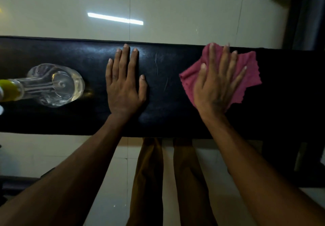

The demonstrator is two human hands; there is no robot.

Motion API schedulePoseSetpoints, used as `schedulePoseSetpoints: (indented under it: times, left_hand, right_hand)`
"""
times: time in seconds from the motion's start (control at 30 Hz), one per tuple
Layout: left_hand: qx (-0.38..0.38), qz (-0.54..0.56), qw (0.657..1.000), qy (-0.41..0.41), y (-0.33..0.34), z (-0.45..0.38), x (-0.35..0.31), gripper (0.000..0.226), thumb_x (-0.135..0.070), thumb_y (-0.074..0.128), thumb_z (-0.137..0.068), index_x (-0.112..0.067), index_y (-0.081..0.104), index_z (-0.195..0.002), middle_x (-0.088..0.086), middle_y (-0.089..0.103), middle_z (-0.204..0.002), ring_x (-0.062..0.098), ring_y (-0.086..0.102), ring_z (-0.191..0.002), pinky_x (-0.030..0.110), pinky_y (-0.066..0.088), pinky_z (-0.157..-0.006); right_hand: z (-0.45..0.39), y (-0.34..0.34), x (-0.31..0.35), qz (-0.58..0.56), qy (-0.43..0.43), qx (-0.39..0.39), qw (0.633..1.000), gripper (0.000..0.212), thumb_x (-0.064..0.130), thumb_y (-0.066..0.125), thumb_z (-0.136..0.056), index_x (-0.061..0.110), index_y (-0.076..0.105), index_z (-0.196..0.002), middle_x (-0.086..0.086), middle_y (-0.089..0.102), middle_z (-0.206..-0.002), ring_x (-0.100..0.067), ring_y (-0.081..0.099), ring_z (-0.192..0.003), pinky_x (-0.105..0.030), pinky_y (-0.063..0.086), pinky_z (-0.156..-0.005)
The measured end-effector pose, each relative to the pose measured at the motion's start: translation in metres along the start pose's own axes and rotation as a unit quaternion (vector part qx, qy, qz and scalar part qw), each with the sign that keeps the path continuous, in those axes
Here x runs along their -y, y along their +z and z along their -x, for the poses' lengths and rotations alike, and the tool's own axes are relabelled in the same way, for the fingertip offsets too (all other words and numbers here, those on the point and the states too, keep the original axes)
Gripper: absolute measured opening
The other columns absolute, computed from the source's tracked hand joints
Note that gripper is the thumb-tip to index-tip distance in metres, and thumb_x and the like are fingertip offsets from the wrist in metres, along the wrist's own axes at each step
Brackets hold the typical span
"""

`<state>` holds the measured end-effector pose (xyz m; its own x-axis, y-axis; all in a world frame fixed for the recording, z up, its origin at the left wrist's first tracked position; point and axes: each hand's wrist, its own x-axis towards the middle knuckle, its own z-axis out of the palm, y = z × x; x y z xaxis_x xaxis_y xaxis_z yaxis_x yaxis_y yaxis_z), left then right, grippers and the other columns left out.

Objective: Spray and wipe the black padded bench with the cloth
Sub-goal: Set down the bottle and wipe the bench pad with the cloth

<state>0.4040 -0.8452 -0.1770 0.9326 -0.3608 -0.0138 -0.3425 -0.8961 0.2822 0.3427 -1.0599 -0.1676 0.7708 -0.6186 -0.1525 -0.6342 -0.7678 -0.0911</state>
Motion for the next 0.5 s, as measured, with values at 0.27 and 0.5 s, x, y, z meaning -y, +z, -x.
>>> schedulePoseSetpoints:
  times: [0.27, 0.5]
  left_hand:
    - [0.019, 0.004, 1.0, 0.003, -0.003, 0.0, 0.001, 0.067, -0.034, 0.044, -0.101, -0.014, 0.021, -0.161, 0.011, 0.016, -0.169, 0.024, 0.011, -0.157, 0.046, 0.009, -0.128]
    - [0.043, 0.023, 0.999, -0.021, -0.013, -0.005, -0.022, 0.059, -0.037, 0.03, -0.107, -0.015, 0.021, -0.161, 0.011, 0.013, -0.17, 0.028, 0.006, -0.158, 0.059, 0.002, -0.125]
  right_hand:
    - [-0.014, -0.016, -0.053, 0.042, -0.262, 0.099, 0.959, 0.055, 0.044, 0.018, -0.105, 0.034, 0.014, -0.159, -0.005, 0.012, -0.168, -0.029, 0.01, -0.154, -0.055, -0.001, -0.123]
    - [-0.072, -0.04, -0.123, -0.038, 0.194, 0.037, 0.98, 0.052, 0.045, 0.024, -0.105, 0.032, 0.032, -0.155, -0.005, 0.011, -0.168, -0.026, 0.003, -0.155, -0.059, -0.002, -0.121]
